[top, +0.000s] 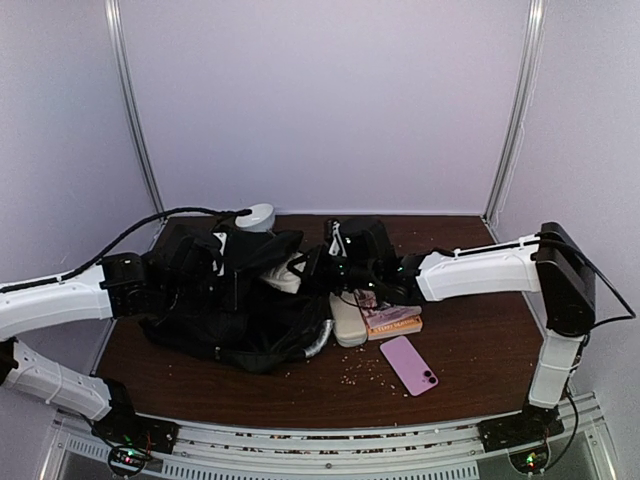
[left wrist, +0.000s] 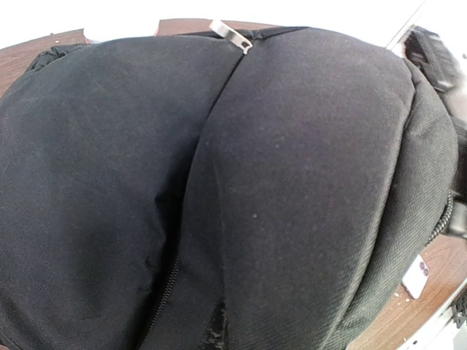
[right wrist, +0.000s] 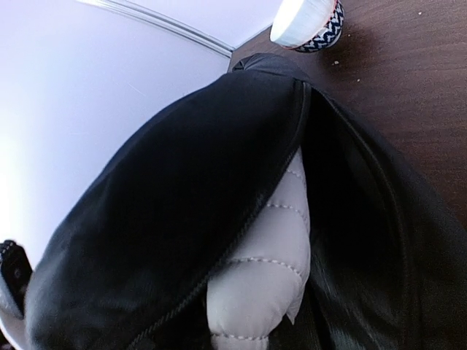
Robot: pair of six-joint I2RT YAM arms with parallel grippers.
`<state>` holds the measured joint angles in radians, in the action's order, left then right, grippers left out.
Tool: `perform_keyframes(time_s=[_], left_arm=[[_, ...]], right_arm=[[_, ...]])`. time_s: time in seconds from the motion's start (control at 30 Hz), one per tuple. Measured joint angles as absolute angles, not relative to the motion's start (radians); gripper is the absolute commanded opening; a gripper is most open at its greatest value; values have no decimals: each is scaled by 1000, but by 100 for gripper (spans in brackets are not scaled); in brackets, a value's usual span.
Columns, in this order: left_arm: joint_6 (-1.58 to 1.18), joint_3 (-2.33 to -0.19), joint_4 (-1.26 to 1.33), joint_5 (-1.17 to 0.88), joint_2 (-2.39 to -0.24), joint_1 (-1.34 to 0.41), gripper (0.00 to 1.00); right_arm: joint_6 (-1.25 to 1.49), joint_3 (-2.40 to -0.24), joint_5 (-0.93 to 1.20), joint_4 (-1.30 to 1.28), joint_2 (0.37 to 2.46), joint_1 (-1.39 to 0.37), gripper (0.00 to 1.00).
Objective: Pack the student bag
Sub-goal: Place the stationery in the student bag.
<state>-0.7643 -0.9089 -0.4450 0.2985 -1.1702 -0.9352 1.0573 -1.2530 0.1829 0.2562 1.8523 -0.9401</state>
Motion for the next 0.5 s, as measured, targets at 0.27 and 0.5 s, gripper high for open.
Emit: perform_keyframes(time_s=[0.27, 0.5], left_arm=[[-764, -909, -447, 271, -1150, -940, 0], [-764, -909, -460, 249, -1129, -940, 0]], right_arm=[[1124, -1388, 182, 343, 2055, -940, 14], [1187, -1409, 145, 405, 2122, -931, 15]])
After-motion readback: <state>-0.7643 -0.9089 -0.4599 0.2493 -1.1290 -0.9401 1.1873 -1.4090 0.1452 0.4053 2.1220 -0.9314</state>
